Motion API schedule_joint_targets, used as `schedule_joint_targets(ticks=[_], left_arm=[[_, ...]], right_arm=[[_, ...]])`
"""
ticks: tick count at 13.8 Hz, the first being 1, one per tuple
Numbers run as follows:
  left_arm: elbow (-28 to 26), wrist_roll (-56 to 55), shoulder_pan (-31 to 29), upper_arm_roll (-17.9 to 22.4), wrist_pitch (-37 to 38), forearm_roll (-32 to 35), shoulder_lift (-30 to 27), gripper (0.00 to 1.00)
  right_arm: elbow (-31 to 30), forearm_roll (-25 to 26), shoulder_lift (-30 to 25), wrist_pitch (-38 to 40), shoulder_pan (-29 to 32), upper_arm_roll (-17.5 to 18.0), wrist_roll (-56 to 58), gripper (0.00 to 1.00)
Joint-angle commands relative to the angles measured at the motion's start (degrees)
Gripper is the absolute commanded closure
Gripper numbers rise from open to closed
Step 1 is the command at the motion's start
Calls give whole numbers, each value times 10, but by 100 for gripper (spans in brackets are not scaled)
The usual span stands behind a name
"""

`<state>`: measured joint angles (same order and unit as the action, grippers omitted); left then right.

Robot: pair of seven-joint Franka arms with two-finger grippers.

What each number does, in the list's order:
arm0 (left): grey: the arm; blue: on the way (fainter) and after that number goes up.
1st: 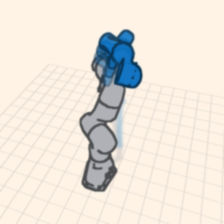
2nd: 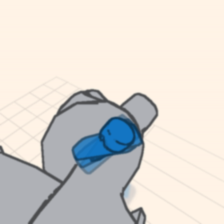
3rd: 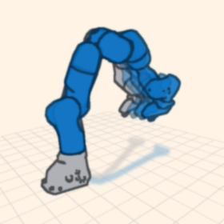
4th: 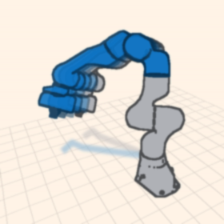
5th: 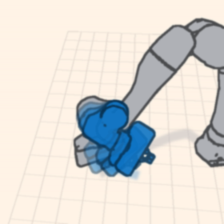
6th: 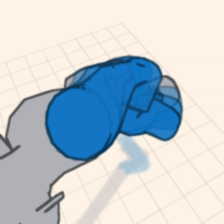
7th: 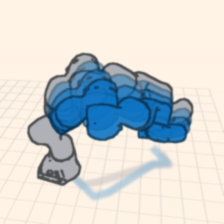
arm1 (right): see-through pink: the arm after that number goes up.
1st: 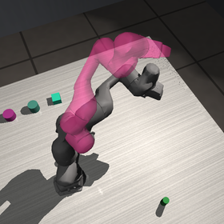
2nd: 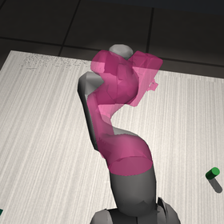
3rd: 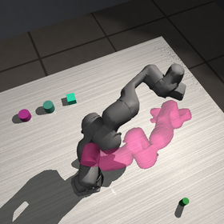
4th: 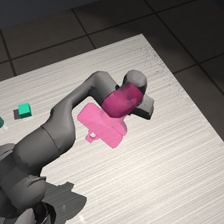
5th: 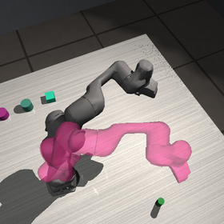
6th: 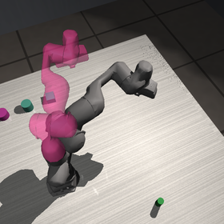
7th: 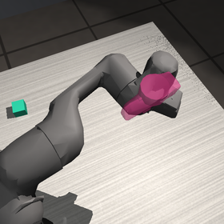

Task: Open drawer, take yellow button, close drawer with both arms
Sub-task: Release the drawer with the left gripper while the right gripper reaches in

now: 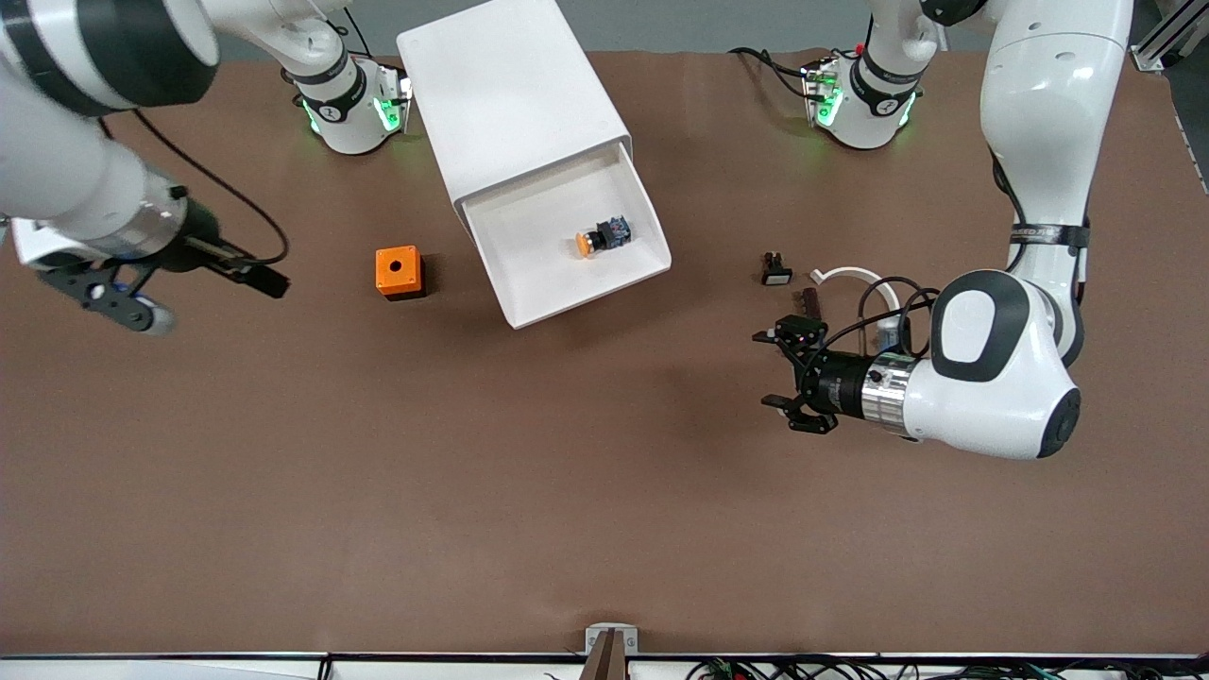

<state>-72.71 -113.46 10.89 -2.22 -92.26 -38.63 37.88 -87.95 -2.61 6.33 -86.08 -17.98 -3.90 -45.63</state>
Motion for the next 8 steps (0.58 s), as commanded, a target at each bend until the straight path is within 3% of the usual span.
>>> schedule_joint_targets(ticks=[1,4,8], left_arm=[[-7,71,3,23,3,44,-25,0],[-8,117,3,20,3,101,-58,0],[-11,216,9,16,3,152,-83,0]], right_arm=[[-2,-10,-4,-18,-81,-8,-142,0],[-3,-20,4,-75,-173,-8,-309,0],[-7,-29,31,-129,-238,-8,-432,0]])
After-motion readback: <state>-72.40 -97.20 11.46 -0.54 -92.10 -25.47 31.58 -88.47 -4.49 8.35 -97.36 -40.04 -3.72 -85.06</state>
